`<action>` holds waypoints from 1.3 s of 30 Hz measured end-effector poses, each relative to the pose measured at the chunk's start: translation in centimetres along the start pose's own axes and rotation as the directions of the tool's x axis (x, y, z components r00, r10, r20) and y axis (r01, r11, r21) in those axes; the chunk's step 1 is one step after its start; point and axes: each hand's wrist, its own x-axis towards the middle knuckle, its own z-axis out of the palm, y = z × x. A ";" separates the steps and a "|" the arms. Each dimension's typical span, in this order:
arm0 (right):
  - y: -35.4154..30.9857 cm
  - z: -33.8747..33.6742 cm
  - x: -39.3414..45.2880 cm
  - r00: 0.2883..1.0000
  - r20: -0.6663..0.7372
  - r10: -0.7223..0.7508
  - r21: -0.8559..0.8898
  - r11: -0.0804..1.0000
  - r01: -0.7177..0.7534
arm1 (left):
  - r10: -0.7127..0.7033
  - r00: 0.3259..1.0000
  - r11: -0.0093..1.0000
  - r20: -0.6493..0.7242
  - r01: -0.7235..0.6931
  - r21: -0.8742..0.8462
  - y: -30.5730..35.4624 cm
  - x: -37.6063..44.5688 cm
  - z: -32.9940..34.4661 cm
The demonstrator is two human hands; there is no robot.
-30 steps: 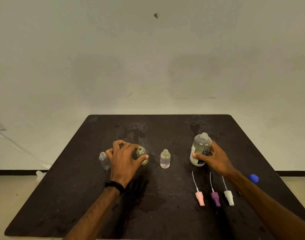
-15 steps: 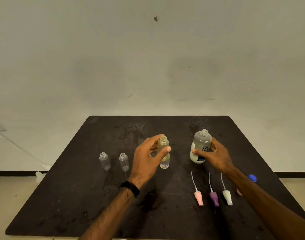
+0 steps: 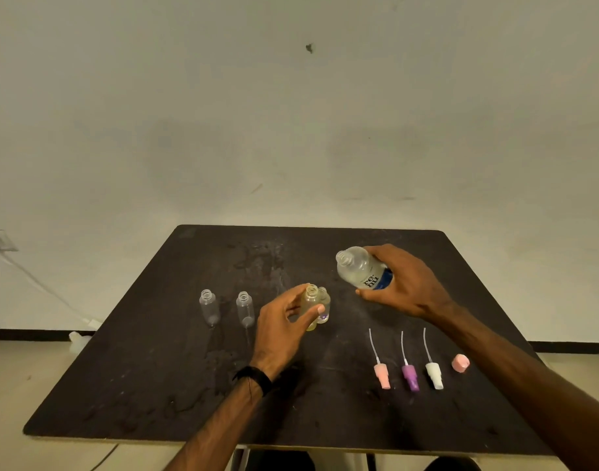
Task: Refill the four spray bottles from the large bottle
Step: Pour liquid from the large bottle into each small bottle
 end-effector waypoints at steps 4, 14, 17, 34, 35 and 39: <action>-1.7 0.2 0.4 0.994 0.053 -0.094 -0.158 0.982 0.101 | -0.009 1.000 0.999 -0.002 0.009 0.036 -0.5 -0.6 -0.3; -3.7 1.0 1.4 0.970 0.183 -0.159 -0.315 0.925 0.211 | -0.022 0.999 0.999 -0.039 0.023 0.024 -0.4 -0.8 -0.9; -3.9 1.0 1.6 0.969 0.187 -0.164 -0.328 0.919 0.219 | -0.026 0.998 0.999 -0.051 0.028 0.029 -0.4 -0.6 -1.1; -3.8 0.6 2.0 0.964 0.201 -0.175 -0.390 0.888 0.242 | -0.019 0.999 0.999 -0.037 0.020 0.031 -0.8 -0.2 -1.2; -3.8 0.6 2.0 0.964 0.204 -0.171 -0.388 0.890 0.240 | -0.016 0.999 0.999 -0.034 0.018 0.035 -0.8 -0.2 -1.2; -3.8 0.7 2.1 0.964 0.209 -0.166 -0.390 0.889 0.238 | -0.022 0.999 0.999 -0.035 0.023 0.030 -0.9 -0.1 -1.2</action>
